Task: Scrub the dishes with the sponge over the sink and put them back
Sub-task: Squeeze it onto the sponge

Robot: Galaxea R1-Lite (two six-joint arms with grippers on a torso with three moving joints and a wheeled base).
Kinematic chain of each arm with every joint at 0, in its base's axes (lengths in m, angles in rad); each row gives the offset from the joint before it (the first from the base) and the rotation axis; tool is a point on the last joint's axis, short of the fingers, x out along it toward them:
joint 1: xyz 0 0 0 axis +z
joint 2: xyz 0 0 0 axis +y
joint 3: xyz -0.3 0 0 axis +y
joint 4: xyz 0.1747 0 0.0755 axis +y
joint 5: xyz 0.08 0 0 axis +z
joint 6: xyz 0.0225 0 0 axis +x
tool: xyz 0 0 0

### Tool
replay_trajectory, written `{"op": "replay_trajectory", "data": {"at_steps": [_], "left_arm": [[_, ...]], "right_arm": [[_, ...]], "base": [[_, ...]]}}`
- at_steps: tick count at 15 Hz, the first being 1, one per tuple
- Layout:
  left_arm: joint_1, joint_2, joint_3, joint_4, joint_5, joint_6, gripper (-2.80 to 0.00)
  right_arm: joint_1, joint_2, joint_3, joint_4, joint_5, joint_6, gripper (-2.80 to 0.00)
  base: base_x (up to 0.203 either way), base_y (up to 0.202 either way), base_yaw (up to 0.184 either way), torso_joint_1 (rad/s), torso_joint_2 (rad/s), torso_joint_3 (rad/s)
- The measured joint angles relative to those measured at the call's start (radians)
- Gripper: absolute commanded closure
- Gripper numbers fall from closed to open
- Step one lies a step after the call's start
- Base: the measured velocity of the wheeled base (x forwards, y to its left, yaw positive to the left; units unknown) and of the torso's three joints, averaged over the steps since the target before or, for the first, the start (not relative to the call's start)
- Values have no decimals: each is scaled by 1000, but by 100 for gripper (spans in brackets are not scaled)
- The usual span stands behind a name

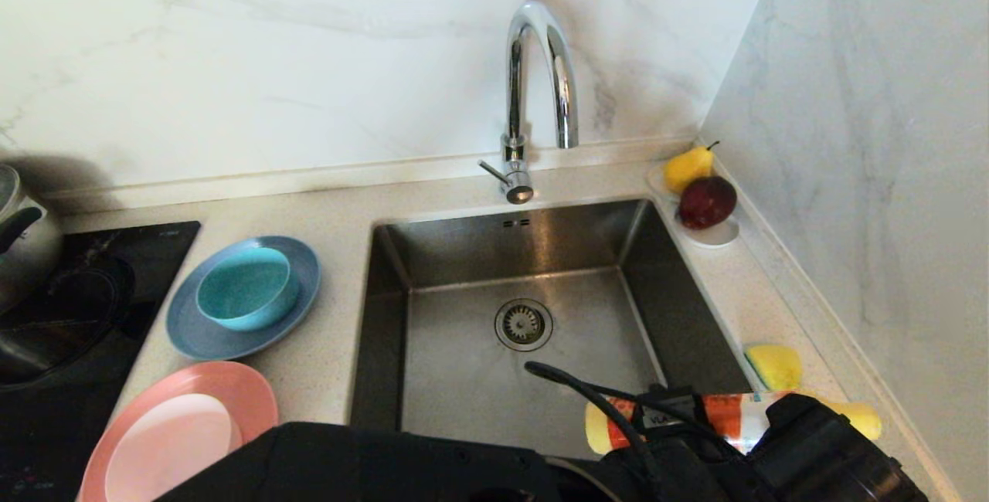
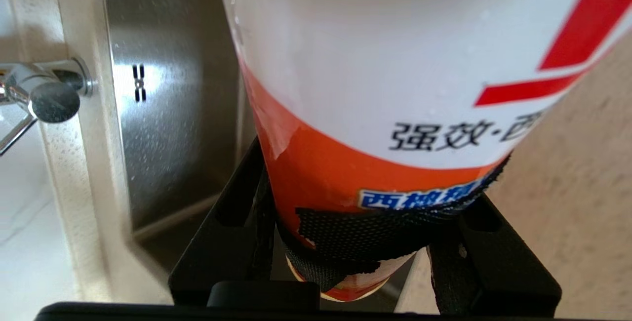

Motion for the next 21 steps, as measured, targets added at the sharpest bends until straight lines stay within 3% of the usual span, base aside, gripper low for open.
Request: {"op": "replay_trajectory", "data": {"at_steps": [11, 21], "left_arm": [[4, 78, -42, 21, 77, -5, 0], [4, 144, -127, 108, 157, 9, 0]], "right_arm": [[0, 0, 0, 0, 0, 0, 0], [0, 0, 0, 0, 0, 0, 0]], "base": [[0, 0, 0, 0, 0, 0], [0, 0, 0, 0, 0, 0]]}}
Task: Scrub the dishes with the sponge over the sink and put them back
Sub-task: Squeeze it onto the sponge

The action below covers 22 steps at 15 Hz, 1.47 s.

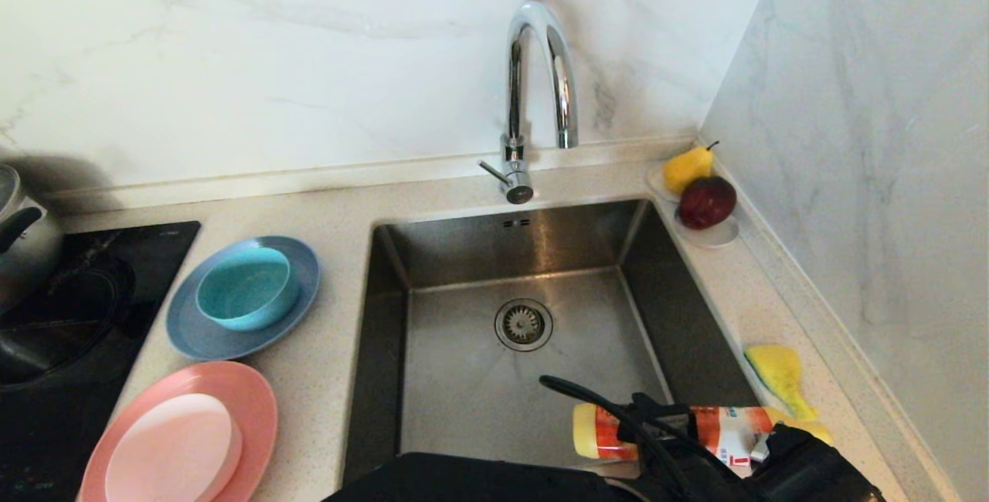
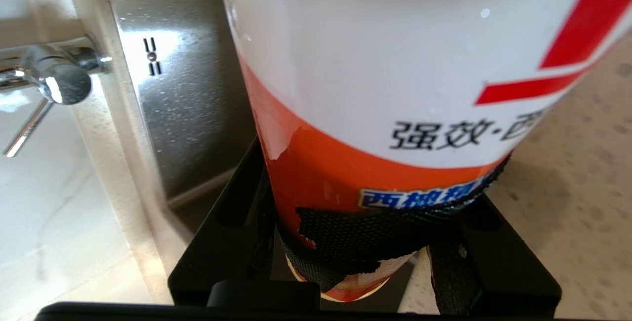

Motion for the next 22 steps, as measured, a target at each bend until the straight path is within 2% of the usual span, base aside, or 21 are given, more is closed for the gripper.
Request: {"op": "replay_trajectory", "data": {"at_steps": [7, 10, 19, 22], "left_arm": [[0, 41, -60, -2, 34, 35, 0], [0, 41, -66, -7, 71, 97, 0], [6, 29, -74, -17, 87, 210, 0], [11, 24, -76, -49, 88, 289, 0]], "right_arm": [[0, 0, 0, 0, 0, 0, 0], [0, 0, 0, 0, 0, 0, 0], [0, 0, 0, 0, 0, 0, 0], [0, 0, 0, 0, 0, 0, 0]], "base": [[0, 0, 0, 0, 0, 0], [0, 0, 0, 0, 0, 0], [0, 0, 0, 0, 0, 0], [0, 0, 0, 0, 0, 0]]}}
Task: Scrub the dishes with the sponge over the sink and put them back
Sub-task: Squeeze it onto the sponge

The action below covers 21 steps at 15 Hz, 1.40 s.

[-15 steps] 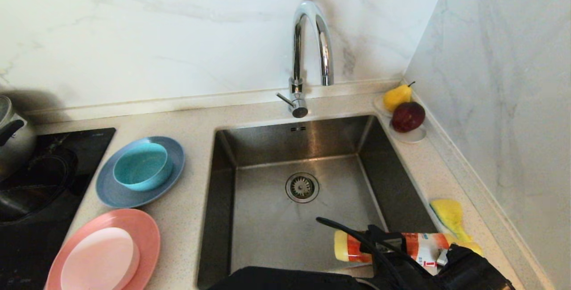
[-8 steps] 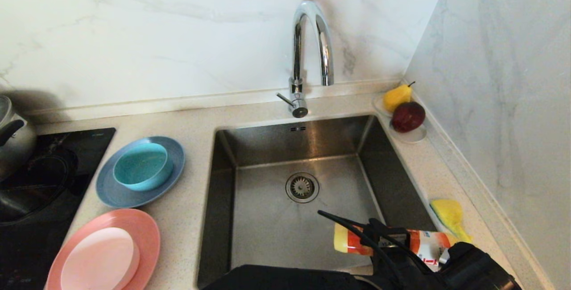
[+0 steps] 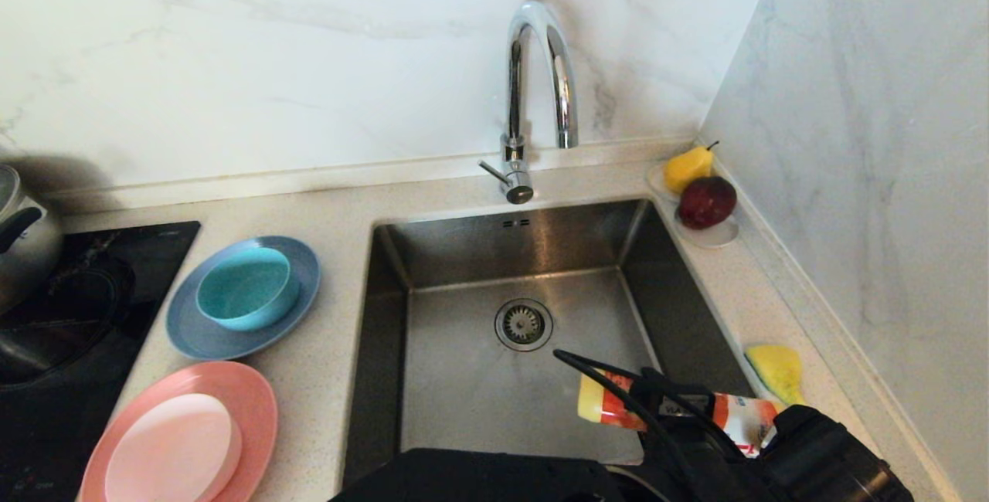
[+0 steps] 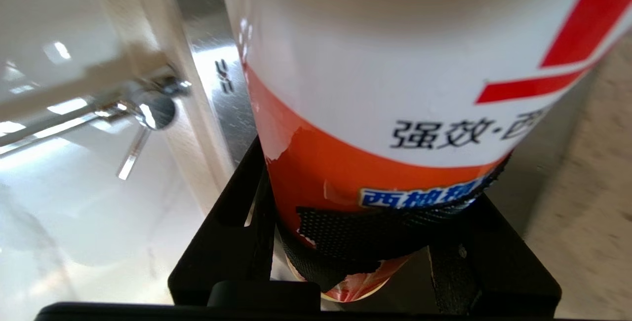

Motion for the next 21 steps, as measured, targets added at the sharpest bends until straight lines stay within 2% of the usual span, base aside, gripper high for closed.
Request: {"op": "replay_trajectory", "data": {"at_steps": [3, 6, 10, 18, 21], "left_arm": [[4, -1, 0, -60, 0, 73, 0], [8, -1, 1, -61, 1, 109, 0], [13, -1, 1, -64, 63, 161, 0], [17, 4, 0, -67, 93, 166, 0], [17, 12, 0, -100, 94, 175, 0]], "right_arm": [[0, 0, 0, 0, 0, 0, 0], [0, 0, 0, 0, 0, 0, 0], [0, 0, 0, 0, 0, 0, 0], [0, 0, 0, 0, 0, 0, 0], [0, 0, 0, 0, 0, 0, 0]], "base": [[0, 0, 0, 0, 0, 0], [0, 0, 0, 0, 0, 0], [0, 0, 0, 0, 0, 0], [0, 0, 0, 0, 0, 0], [0, 0, 0, 0, 0, 0]]}}
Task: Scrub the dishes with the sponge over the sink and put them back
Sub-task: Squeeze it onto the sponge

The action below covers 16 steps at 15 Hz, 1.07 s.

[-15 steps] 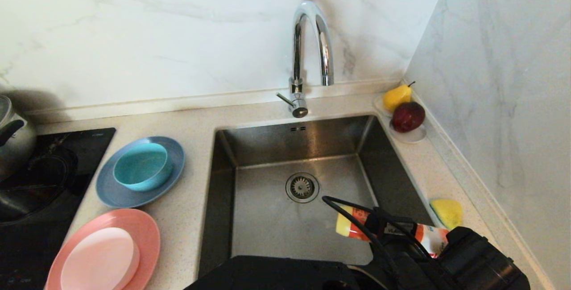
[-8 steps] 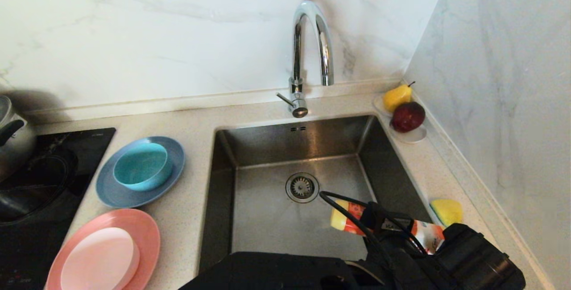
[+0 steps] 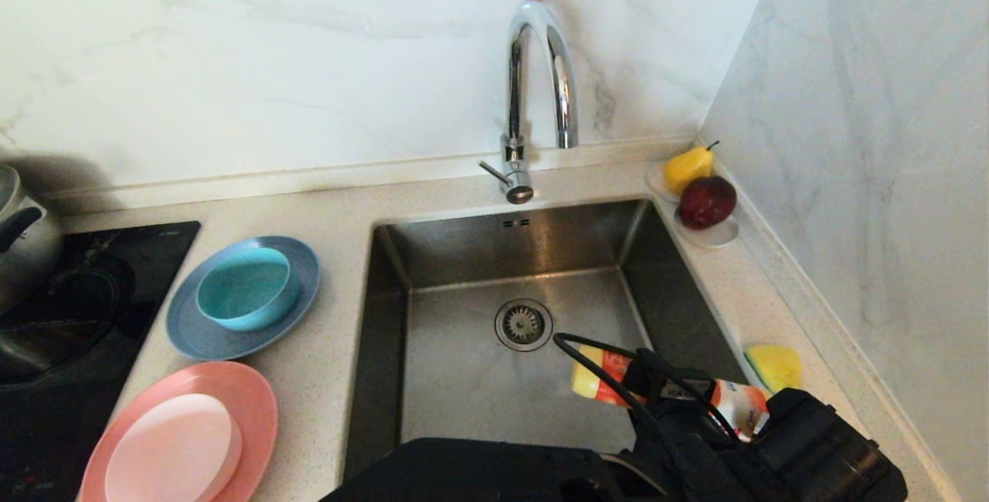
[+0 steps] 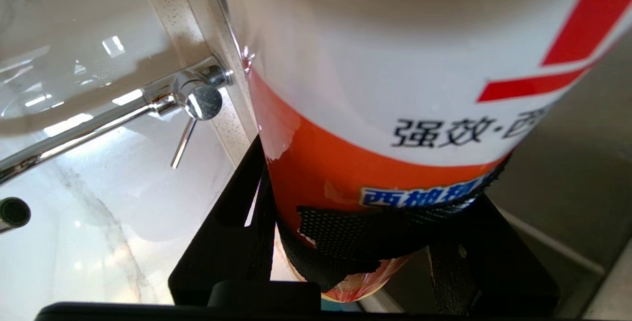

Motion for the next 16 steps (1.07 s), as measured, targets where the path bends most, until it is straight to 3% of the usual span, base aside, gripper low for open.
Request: {"op": "replay_trajectory", "data": {"at_steps": [7, 16], "left_arm": [[2, 13, 0, -76, -1, 4, 0], [24, 31, -7, -99, -6, 71, 0]], "right_arm": [[0, 0, 0, 0, 0, 0, 0], [0, 0, 0, 0, 0, 0, 0]], "base": [[0, 0, 0, 0, 0, 0], [0, 0, 0, 0, 0, 0]]}}
